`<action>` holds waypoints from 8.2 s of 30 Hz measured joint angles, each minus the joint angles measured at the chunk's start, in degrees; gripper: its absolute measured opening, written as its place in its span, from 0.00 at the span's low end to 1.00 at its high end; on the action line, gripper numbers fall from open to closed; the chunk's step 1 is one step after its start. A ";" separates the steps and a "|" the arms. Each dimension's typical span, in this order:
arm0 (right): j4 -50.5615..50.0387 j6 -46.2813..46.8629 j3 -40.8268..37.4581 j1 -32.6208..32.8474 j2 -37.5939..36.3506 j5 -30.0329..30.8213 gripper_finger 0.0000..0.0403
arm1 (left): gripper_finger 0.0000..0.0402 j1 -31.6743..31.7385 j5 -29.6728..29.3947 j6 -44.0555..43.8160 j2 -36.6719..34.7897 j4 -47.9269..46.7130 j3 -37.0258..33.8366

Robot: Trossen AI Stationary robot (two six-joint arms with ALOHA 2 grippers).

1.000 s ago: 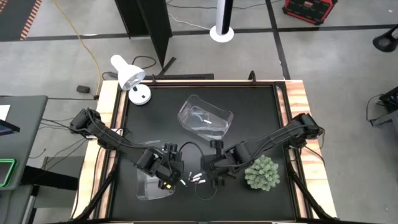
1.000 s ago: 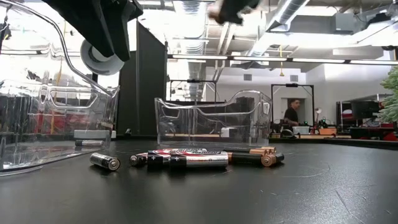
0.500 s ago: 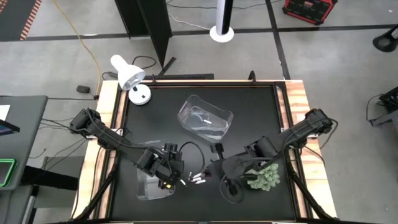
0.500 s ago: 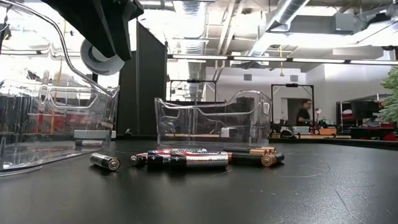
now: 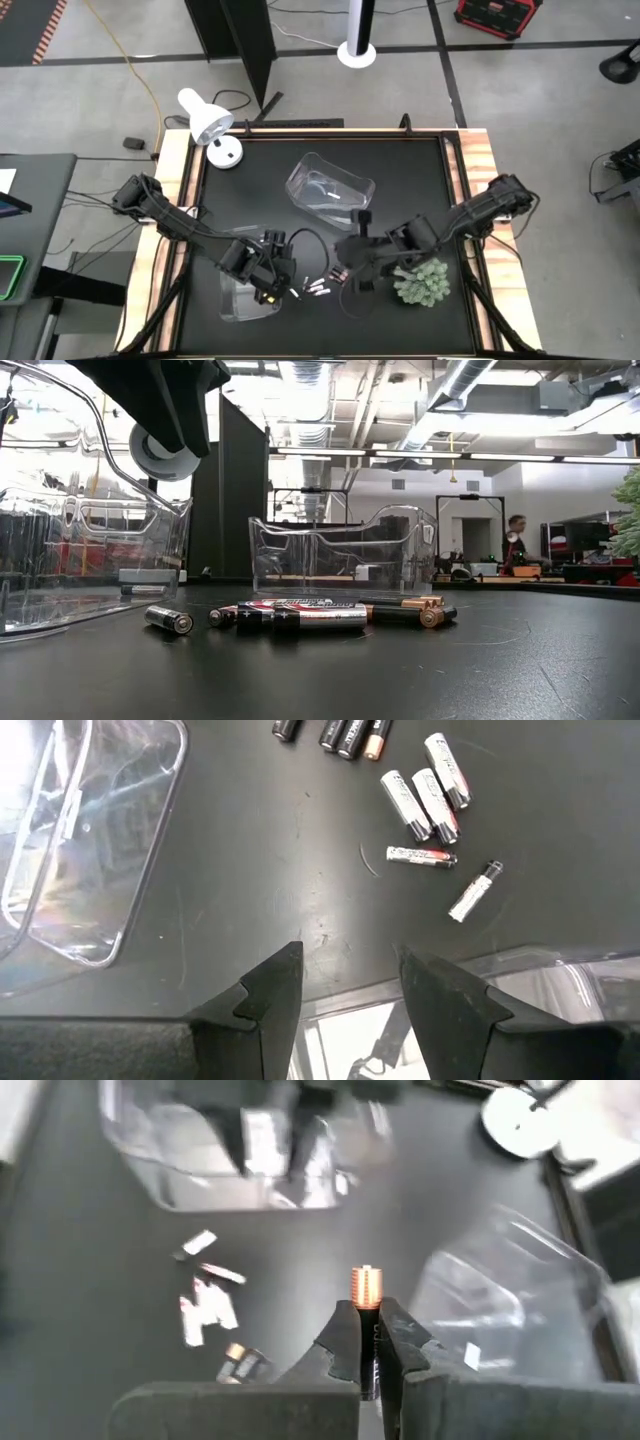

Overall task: Sort batteries
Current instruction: Put the black battery into the top transparent bin

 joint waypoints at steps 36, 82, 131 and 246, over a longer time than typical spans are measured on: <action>19.97 -4.95 -34.09 -41.36 0.73 -26.55 0.04 | 0.40 -0.36 -0.71 -1.95 -0.04 0.60 0.02; 19.21 -12.62 -24.23 -35.80 0.58 -18.16 0.41 | 0.40 -0.36 -1.21 -5.33 -0.04 1.25 0.02; 17.54 19.26 -26.38 -5.86 11.96 -13.64 0.41 | 0.40 0.64 -6.15 -14.43 -0.04 -3.22 0.02; 14.04 -2.55 -26.34 -28.51 -14.45 -12.31 0.05 | 0.40 -0.32 -8.47 -7.58 0.01 3.69 0.00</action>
